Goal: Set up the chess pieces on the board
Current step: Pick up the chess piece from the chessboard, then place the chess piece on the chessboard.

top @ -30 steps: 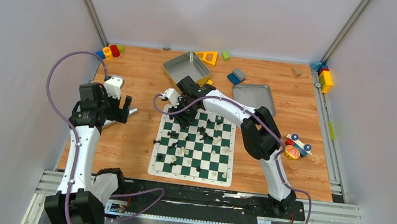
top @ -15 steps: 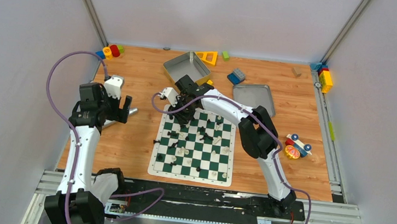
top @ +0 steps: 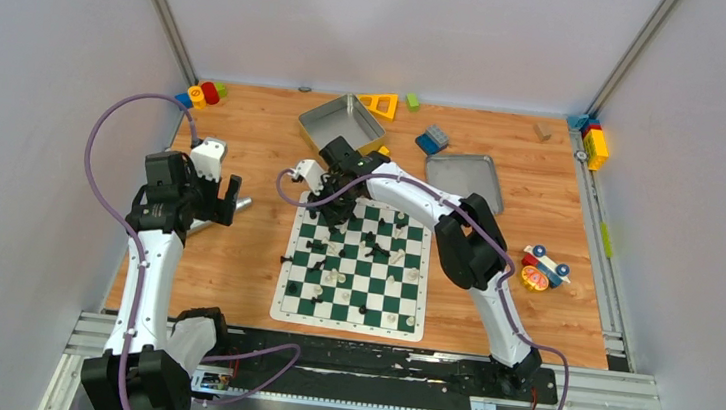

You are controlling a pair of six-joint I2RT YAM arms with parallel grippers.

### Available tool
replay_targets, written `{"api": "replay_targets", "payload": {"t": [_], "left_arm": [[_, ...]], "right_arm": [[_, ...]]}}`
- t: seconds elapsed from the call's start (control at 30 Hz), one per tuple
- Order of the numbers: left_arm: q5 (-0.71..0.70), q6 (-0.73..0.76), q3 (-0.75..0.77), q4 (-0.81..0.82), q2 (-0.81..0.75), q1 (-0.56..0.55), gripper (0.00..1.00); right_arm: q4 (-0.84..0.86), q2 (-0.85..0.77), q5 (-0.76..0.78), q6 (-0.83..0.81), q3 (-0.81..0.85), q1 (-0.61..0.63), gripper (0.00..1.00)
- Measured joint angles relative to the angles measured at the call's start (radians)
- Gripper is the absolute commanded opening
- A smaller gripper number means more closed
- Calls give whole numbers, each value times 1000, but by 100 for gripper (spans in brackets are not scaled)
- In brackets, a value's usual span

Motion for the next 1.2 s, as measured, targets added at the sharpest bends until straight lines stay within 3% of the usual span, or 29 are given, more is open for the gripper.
{"api": "replay_targets", "payload": {"t": [0.13, 0.57, 1.2], "left_arm": [[0, 0, 0, 0, 0, 0, 99], [-30, -1, 0, 1, 0, 0, 99], [-52, 0, 0, 6, 0, 0, 99]], "right_arm": [[-10, 0, -8, 0, 31, 2, 0], [-13, 58, -16, -3, 164, 57, 0], [-20, 131, 20, -32, 216, 98, 1]]}}
